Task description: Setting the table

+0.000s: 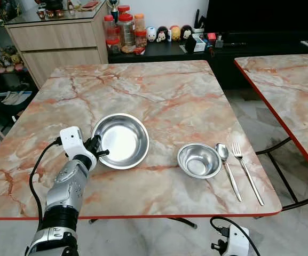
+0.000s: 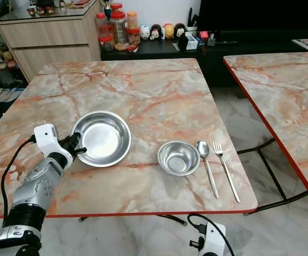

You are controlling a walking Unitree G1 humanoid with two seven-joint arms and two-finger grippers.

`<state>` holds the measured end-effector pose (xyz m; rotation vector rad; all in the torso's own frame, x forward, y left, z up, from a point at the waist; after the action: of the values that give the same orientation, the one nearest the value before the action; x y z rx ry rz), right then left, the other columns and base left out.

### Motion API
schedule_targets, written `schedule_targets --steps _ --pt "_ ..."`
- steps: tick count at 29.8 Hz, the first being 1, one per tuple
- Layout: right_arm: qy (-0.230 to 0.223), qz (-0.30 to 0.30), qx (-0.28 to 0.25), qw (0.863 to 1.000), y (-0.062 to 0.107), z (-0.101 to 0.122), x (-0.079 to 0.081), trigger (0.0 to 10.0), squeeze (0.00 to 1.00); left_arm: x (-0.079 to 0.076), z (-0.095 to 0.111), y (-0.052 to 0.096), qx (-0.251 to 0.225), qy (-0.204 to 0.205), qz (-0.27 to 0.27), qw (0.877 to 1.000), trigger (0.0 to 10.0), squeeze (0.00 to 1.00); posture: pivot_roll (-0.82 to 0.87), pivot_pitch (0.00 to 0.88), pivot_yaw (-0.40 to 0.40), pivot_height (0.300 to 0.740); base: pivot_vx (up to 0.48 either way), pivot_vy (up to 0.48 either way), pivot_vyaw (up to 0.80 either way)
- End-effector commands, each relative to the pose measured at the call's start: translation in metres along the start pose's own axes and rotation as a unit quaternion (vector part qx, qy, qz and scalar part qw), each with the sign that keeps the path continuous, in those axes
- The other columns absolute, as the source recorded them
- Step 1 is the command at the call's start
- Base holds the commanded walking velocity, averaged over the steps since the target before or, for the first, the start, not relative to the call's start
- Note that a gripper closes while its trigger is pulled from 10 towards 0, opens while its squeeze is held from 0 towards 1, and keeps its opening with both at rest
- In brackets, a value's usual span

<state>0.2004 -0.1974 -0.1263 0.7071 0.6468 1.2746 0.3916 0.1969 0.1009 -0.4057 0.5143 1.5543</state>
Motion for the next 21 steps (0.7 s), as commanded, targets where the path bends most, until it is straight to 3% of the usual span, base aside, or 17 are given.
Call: schedule_targets --steps 1,6,9,12,13,15,16,21 --pt "-0.002 -0.003 0.000 1.000 0.000 0.000 -0.001 10.0 0.00 0.003 0.005 0.000 -0.031 0.004 0.014 0.999 10.0 0.00 -0.03 0.000 0.036 0.740 0.000 0.000 0.00" --pt "-0.004 -0.005 -0.006 1.000 0.000 0.002 -0.002 10.0 0.00 0.018 -0.002 0.005 -0.048 -0.006 0.047 0.998 10.0 0.00 -0.04 0.000 0.036 0.740 0.000 0.000 0.00" --pt "-0.012 -0.011 -0.015 1.000 0.000 0.004 -0.006 10.0 0.00 0.050 -0.004 0.015 -0.059 -0.014 0.100 0.993 10.0 0.00 -0.04 0.000 0.037 0.740 0.000 0.000 0.00" --pt "-0.013 -0.011 -0.017 1.000 0.000 0.004 -0.006 10.0 0.00 0.060 -0.004 0.018 -0.060 -0.007 0.115 0.991 10.0 0.00 -0.04 0.000 0.037 0.740 0.000 0.000 0.00" --pt "-0.015 -0.010 -0.018 1.000 0.001 0.004 -0.006 10.0 0.00 0.070 -0.001 0.021 -0.067 0.008 0.134 0.989 10.0 0.00 -0.04 0.000 0.036 0.740 0.000 0.000 0.00" --pt "-0.015 -0.010 -0.019 1.000 0.001 0.005 -0.006 10.0 0.00 0.074 0.001 0.022 -0.070 0.016 0.141 0.987 10.0 0.00 -0.04 0.000 0.036 0.740 0.000 0.000 0.00" --pt "-0.015 -0.008 -0.020 1.000 0.000 0.005 -0.005 10.0 0.00 0.082 0.006 0.023 -0.083 0.041 0.157 0.983 10.0 0.00 -0.04 0.000 0.036 0.740 0.000 0.000 0.00" --pt "-0.013 -0.005 -0.020 1.000 0.000 0.005 -0.003 10.0 0.00 0.076 0.011 0.021 -0.087 0.019 0.134 0.987 10.0 0.00 -0.03 0.000 0.037 0.740 0.000 0.000 0.00"
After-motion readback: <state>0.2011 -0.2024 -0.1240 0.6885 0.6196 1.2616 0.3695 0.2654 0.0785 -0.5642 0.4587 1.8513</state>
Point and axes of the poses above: a point about 5 cm out from each wrist's last joint towards the gripper, its own y axis pointing back from the gripper into the wrist, its own z axis along the axis of the wrist's last joint, x = y × z, the point moved 5 cm from there along -y, pointing out of the wrist towards the gripper, and after that the axes turned 8 degrees about y, right-handed, at the moved point
